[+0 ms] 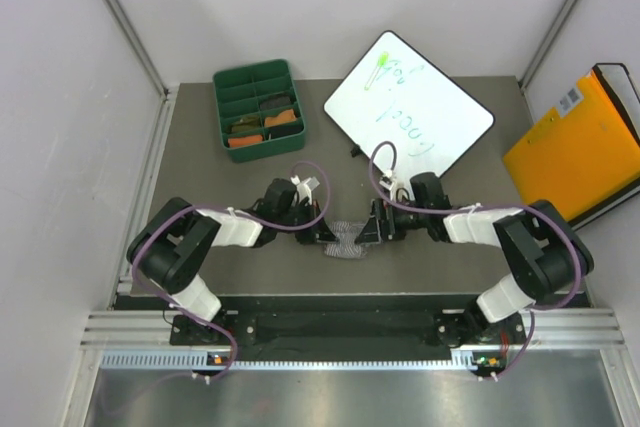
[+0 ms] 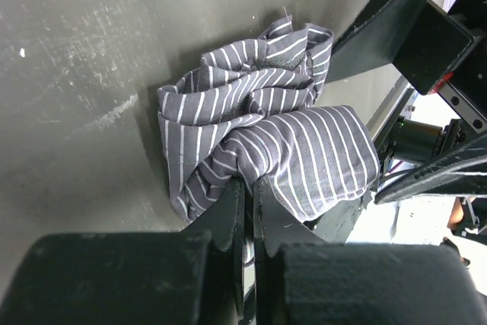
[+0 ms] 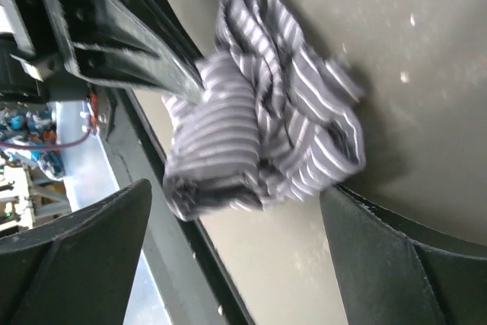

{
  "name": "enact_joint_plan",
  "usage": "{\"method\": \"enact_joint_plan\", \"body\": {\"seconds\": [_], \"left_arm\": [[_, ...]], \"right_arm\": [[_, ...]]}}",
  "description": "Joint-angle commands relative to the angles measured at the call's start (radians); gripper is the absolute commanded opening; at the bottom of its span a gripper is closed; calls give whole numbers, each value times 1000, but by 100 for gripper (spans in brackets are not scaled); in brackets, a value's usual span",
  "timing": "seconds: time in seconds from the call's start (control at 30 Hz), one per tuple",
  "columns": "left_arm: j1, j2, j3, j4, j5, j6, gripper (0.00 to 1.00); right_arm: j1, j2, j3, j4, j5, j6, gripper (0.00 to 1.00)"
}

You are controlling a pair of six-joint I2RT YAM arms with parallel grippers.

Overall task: Roll the underwear
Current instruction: Roll the underwear to the center of the board.

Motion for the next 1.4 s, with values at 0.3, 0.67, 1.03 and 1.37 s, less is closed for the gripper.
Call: {"method": "enact_joint_plan", "body": {"seconds": [0.3,0.67,1.03,1.37], "left_arm": [[17,79,7,-133,-131,58,0],[20,-1,28,-85,-159,51,35],[20,-191,-81,-1,-183,90,63],[11,-156,-171,275,-81,18,65]], "right_arm": [[44,124,-93,404,-77,129,89],[65,154,-7,140,60,52,27],[9,219,48,77,26,218,0],[3,332,79,126,-37,287,0]]}}
